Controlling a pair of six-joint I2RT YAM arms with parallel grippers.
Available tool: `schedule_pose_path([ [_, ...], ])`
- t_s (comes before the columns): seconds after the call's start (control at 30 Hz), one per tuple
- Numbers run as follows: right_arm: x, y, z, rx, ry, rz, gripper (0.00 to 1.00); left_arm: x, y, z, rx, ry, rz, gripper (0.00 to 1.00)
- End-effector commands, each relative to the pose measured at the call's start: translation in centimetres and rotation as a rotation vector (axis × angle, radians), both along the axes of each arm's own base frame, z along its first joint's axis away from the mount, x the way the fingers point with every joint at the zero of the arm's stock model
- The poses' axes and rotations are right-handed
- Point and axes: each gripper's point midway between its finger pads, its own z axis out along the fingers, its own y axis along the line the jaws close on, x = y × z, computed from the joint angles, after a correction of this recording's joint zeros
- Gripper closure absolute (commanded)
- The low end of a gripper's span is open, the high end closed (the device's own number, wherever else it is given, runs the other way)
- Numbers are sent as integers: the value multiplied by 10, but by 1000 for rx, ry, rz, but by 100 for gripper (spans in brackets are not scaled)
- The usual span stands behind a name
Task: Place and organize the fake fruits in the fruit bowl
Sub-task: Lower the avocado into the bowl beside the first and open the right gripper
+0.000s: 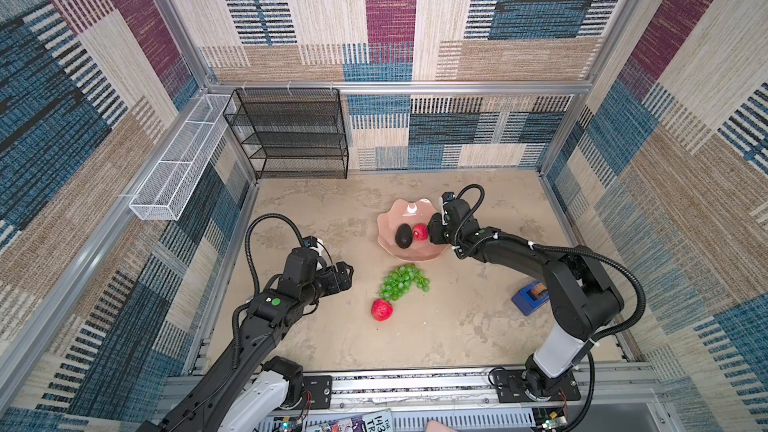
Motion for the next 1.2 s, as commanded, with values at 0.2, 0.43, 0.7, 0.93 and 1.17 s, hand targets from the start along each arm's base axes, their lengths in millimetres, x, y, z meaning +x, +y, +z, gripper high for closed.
schedule_pose_path([
  [0.2,4,9,-8,48,2,2,35,-14,-42,-20,-58,91,-125,12],
  [0.43,12,13,20,59,-46,11,19,-24,-57,-32,-44,139,-173,13],
  [0.7,9,8,93,109,-183,6,5,-40,-77,-49,-6,200,-266,14],
  [0.93,-9,-6,111,126,-223,-17,0,-53,-95,-62,37,246,-335,14],
  [1.17,-23,-14,108,133,-218,-30,0,-55,-98,-92,133,314,-343,15],
])
